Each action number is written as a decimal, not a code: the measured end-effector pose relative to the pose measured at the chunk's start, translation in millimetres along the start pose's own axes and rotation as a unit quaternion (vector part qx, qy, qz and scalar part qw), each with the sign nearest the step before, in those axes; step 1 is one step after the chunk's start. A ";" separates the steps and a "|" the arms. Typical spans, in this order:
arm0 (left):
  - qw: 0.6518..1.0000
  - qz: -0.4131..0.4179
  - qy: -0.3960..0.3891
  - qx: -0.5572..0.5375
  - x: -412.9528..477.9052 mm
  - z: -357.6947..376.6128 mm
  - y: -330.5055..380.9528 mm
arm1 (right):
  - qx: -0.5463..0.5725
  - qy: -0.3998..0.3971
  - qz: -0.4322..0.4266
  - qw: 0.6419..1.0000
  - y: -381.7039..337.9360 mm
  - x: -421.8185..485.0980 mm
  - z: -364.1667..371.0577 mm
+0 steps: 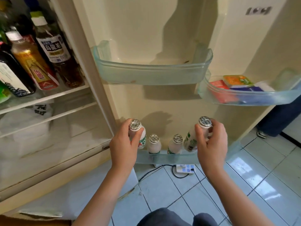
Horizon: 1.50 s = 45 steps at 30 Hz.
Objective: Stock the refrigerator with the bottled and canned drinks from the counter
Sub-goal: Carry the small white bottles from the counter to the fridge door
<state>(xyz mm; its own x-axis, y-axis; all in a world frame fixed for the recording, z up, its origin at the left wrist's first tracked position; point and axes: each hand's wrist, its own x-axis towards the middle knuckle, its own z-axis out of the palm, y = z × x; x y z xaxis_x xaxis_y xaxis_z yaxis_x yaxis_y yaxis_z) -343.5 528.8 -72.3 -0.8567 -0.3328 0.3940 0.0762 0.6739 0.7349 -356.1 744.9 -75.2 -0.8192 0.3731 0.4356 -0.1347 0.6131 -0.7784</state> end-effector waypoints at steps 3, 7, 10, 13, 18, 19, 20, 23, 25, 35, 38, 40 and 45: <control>1.000 -0.015 -0.023 0.008 -0.4 13.4 -10.6 | -0.019 -0.046 -0.004 0.999 15.8 0.3 3.4; 0.998 -0.036 -0.055 0.021 -0.8 25.5 -25.3 | -0.021 -0.090 0.023 0.995 32.5 -2.5 7.9; 0.995 -0.044 -0.083 0.039 -2.4 32.0 -34.8 | -0.031 -0.115 0.025 0.993 41.7 -5.2 10.1; 0.991 -0.048 -0.110 0.051 -5.9 35.0 -41.5 | -0.046 -0.150 0.029 0.987 49.0 -8.9 12.4; 0.992 -0.056 -0.110 0.034 -8.5 33.8 -43.5 | -0.068 -0.171 0.028 0.982 58.5 -20.4 14.6; 0.992 -0.055 -0.110 0.026 -9.4 33.2 -43.3 | -0.071 -0.169 0.030 0.983 59.3 -21.5 14.6; 0.992 -0.055 -0.110 0.020 -10.2 32.3 -43.4 | -0.074 -0.167 0.031 0.983 59.7 -21.8 14.8; 0.991 -0.055 -0.118 -0.001 -14.3 29.0 -45.2 | -0.085 -0.167 0.025 0.982 60.3 -22.9 13.2; 0.993 -0.041 -0.112 -0.018 -17.9 26.6 -44.7 | -0.096 -0.176 0.025 0.979 61.7 -24.9 9.6; 0.978 0.196 -0.058 -0.035 -80.0 34.8 -49.7 | -0.186 -0.079 0.036 0.979 82.8 -103.8 -31.3; 0.958 0.177 -0.221 -0.033 -122.0 55.2 -71.4 | -0.213 -0.141 0.122 0.959 104.0 -146.4 -47.5; 0.919 0.102 -0.380 0.012 -152.8 73.2 -90.5 | -0.234 -0.230 0.208 0.921 119.5 -176.8 -58.5; 0.725 -0.031 -0.675 0.133 -229.2 97.6 -132.8 | -0.245 -0.432 0.420 0.760 148.1 -273.2 -98.2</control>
<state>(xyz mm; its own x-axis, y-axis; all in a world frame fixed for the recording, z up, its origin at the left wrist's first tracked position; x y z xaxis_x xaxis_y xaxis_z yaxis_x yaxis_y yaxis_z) -206.9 580.0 -314.1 -0.5871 0.4593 -0.6666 0.0688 0.8488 0.5242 -97.5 802.1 -265.1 -0.5900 0.3086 -0.7461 0.6878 0.6760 -0.2643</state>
